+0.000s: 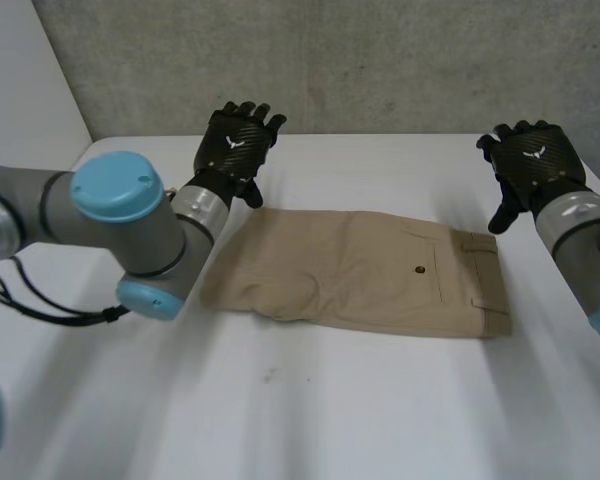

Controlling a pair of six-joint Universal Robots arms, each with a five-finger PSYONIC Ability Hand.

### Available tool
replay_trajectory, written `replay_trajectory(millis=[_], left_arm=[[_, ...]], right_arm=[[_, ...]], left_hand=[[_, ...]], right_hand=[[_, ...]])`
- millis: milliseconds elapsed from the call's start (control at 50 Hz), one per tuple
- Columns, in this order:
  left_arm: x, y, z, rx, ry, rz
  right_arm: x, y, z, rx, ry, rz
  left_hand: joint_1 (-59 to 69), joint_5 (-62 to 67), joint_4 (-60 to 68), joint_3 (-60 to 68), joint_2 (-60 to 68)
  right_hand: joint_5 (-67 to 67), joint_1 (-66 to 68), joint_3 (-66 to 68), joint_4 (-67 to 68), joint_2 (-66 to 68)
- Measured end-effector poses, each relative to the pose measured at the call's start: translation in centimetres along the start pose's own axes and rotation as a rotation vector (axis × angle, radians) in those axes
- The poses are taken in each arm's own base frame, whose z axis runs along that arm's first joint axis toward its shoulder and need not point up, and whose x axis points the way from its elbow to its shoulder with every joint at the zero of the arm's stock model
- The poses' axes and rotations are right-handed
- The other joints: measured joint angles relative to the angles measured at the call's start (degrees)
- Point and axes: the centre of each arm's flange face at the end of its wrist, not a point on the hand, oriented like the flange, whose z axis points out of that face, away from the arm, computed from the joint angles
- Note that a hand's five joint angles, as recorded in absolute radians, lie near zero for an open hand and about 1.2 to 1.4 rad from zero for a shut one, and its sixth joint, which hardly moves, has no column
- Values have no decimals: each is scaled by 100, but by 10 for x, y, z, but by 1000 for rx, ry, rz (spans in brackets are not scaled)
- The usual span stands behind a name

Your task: Fold the shorts.

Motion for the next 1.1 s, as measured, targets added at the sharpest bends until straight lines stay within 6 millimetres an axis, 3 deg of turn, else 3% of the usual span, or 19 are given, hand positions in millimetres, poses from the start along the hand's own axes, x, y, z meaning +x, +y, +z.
replay_trajectory(millis=[120, 320, 480, 520, 560, 580, 640, 680, 860, 980, 1100], left_arm=[[0, -7, -34, -67, 21, -68], [3, 1, -90, -236, 36, -289], [4, 7, -112, -312, 32, -358], [4, 9, -117, -328, 33, -362], [5, 9, -118, -331, 34, -363], [5, 11, -120, -338, 35, -363], [6, 13, -122, -346, 36, -362], [7, 14, -123, -349, 36, -362], [2, 12, -124, -349, 21, -360], [-12, 5, -128, -336, -27, -357], [-22, 1, -130, -324, -59, -354]], right_arm=[[-4, 6, -32, -91, -38, 24], [-18, 48, -71, -319, -149, 81], [-21, 74, -67, -355, -185, 115], [-22, 85, -60, -356, -184, 118], [-22, 87, -59, -354, -182, 117], [-22, 92, -55, -350, -175, 113], [-18, 98, -49, -345, -155, 108], [-15, 100, -46, -343, -143, 107], [27, 101, -35, -336, -29, 101], [75, 94, -33, -357, 63, 31], [92, 76, -28, -363, 61, -50]], left_hand=[[0, 0, 0, 0, 0], [0, 0, 0, 0, 0], [0, 0, 0, 0, 0], [0, 0, 0, 0, 0], [0, 0, 0, 0, 0], [0, 0, 0, 0, 0], [0, 0, 0, 0, 0], [0, 0, 0, 0, 0], [0, 0, 0, 0, 0], [0, 0, 0, 0, 0], [0, 0, 0, 0, 0]], right_hand=[[0, 0, 0, 0, 0], [0, 0, 0, 0, 0], [498, 476, 650, 567, 627], [1633, 1563, 1929, 1792, 1902], [1721, 1649, 2032, 1887, 2006], [3107, 2680, 3380, 3288, 3459], [4665, 3827, 5035, 4965, 5102], [4951, 3982, 5441, 5389, 5457], [5036, 3985, 5530, 5497, 5480], [5104, 4105, 5530, 5508, 5480], [5141, 4172, 5530, 5508, 5480]])
